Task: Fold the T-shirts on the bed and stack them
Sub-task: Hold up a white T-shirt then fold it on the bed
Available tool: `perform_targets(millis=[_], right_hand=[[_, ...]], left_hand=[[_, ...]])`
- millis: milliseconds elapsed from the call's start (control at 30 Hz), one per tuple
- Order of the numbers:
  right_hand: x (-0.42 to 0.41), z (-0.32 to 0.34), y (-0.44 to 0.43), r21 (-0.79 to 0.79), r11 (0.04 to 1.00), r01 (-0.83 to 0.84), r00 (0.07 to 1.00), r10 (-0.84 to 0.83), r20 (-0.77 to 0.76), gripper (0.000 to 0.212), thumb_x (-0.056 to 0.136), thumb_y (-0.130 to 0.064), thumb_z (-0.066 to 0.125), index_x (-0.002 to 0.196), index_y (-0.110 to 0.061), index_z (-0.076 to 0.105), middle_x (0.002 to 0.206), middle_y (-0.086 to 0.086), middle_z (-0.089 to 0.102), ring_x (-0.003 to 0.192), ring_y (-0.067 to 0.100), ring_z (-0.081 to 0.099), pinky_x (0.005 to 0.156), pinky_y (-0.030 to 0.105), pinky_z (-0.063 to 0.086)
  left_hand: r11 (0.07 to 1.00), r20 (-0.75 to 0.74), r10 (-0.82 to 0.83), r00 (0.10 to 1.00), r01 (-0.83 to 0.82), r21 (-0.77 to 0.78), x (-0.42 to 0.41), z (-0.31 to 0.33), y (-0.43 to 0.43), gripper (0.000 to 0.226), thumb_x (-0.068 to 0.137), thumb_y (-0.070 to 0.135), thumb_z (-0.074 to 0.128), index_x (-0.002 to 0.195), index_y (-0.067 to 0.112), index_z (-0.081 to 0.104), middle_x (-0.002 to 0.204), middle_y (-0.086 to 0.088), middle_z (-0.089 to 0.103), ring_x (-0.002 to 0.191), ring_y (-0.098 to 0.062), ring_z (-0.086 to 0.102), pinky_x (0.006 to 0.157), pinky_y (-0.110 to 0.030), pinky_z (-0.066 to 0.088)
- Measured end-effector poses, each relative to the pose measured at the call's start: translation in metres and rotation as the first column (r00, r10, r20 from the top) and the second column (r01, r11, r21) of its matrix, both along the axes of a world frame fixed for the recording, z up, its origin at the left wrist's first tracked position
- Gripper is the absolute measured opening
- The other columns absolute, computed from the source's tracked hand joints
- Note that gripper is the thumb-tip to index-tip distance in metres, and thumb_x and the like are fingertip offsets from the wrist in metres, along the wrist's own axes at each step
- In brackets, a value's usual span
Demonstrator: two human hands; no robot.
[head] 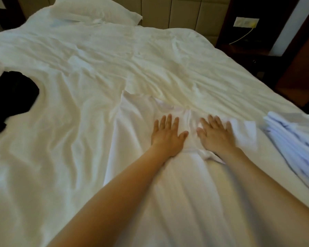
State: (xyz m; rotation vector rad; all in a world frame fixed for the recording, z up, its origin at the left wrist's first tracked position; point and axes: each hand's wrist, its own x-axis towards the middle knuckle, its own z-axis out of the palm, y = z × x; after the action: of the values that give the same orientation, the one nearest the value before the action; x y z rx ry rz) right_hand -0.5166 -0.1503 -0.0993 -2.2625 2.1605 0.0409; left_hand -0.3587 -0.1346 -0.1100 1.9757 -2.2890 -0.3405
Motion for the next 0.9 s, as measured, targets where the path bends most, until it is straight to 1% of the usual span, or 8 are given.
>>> perform_targets(millis=[267, 400, 500, 667, 700, 767, 833, 900], right_hand=[[-0.031, 0.009, 0.022, -0.069, 0.944, 0.323, 0.946, -0.320, 0.053, 0.065, 0.100, -0.044, 0.027, 0.152, -0.019, -0.002, 0.158, 0.013, -0.010, 0.146, 0.028, -0.007, 0.116, 0.047, 0.000], [-0.033, 0.030, 0.036, 0.088, 0.756, 0.649, 0.636, -0.602, 0.483, 0.087, 0.088, -0.039, 0.059, 0.150, -0.008, 0.005, 0.151, 0.021, 0.021, 0.136, 0.035, 0.026, 0.107, 0.042, 0.026], [-0.049, 0.035, 0.033, 0.302, 0.730, 0.613, 0.361, -0.599, 0.714, 0.069, 0.079, -0.018, 0.068, 0.138, 0.001, 0.036, 0.133, 0.021, 0.047, 0.116, 0.035, 0.051, 0.084, 0.035, 0.040], [-0.046, 0.056, 0.040, 0.366, 0.780, 0.508, 0.248, -0.539, 0.805, 0.052, 0.076, -0.012, 0.071, 0.121, 0.002, 0.048, 0.119, 0.009, 0.056, 0.106, 0.032, 0.056, 0.082, 0.036, 0.047], [-0.039, 0.064, 0.038, 0.308, 0.809, 0.501, 0.261, -0.480, 0.837, 0.055, 0.077, -0.011, 0.070, 0.125, 0.000, 0.047, 0.122, 0.012, 0.056, 0.107, 0.033, 0.057, 0.087, 0.040, 0.049], [-0.015, 0.082, 0.034, 0.206, 0.861, 0.464, 0.301, -0.372, 0.878, 0.056, 0.080, -0.012, 0.068, 0.131, -0.003, 0.046, 0.124, 0.016, 0.056, 0.110, 0.034, 0.057, 0.089, 0.042, 0.050], [0.016, 0.101, 0.033, 0.133, 0.926, 0.354, 0.375, -0.270, 0.887, 0.046, 0.081, -0.011, 0.066, 0.125, -0.011, 0.053, 0.113, 0.014, 0.058, 0.102, 0.030, 0.060, 0.072, 0.032, 0.051], [0.047, 0.113, 0.032, 0.123, 0.983, 0.133, 0.345, -0.163, 0.925, 0.020, 0.083, -0.007, 0.063, 0.102, -0.011, 0.057, 0.087, 0.012, 0.059, 0.074, 0.022, 0.065, 0.051, 0.023, 0.045]], left_hand=[[1.000, 0.088, 0.001, 0.996, -0.002, 0.008, 0.004, 0.010, 0.008, 0.058, 0.098, 0.051, 0.013, 0.151, 0.030, 0.002, 0.158, -0.010, -0.011, 0.145, -0.028, -0.010, 0.114, -0.046, -0.010], [0.998, 0.078, -0.063, 0.995, 0.061, 0.032, -0.006, 0.012, 0.026, 0.057, 0.100, 0.048, 0.013, 0.151, 0.026, 0.002, 0.158, -0.012, -0.011, 0.145, -0.026, -0.012, 0.115, -0.043, -0.010], [0.996, 0.048, -0.069, 0.996, 0.066, 0.056, -0.010, 0.010, 0.035, 0.058, 0.100, 0.048, 0.012, 0.151, 0.023, -0.001, 0.158, -0.012, -0.009, 0.146, -0.025, -0.009, 0.115, -0.043, -0.009], [0.980, -0.191, -0.121, 0.974, 0.148, 0.133, -0.004, 0.017, 0.037, 0.056, 0.102, 0.038, 0.023, 0.151, 0.018, 0.006, 0.159, -0.008, -0.002, 0.146, -0.024, 0.000, 0.116, -0.043, 0.001], [0.976, -0.419, -0.077, 0.905, 0.154, 0.152, -0.002, 0.022, 0.036, 0.053, 0.103, 0.033, 0.026, 0.151, 0.015, 0.011, 0.159, -0.007, 0.004, 0.146, -0.022, 0.007, 0.117, -0.040, 0.006], [0.952, -0.865, 0.211, 0.456, 0.103, 0.287, 0.002, 0.037, 0.033, 0.048, 0.103, 0.029, 0.026, 0.148, 0.012, 0.021, 0.156, -0.009, 0.020, 0.142, -0.022, 0.023, 0.116, -0.034, 0.015], [0.908, -0.914, 0.400, 0.066, 0.106, 0.405, 0.010, 0.049, 0.028, 0.051, 0.102, 0.039, 0.023, 0.147, 0.016, 0.026, 0.151, -0.010, 0.032, 0.138, -0.026, 0.031, 0.113, -0.035, 0.020], [0.885, -0.875, 0.466, -0.136, 0.093, 0.457, 0.022, 0.053, 0.023, 0.055, 0.100, 0.047, 0.021, 0.145, 0.017, 0.031, 0.143, -0.014, 0.043, 0.133, -0.031, 0.039, 0.109, -0.038, 0.027]])
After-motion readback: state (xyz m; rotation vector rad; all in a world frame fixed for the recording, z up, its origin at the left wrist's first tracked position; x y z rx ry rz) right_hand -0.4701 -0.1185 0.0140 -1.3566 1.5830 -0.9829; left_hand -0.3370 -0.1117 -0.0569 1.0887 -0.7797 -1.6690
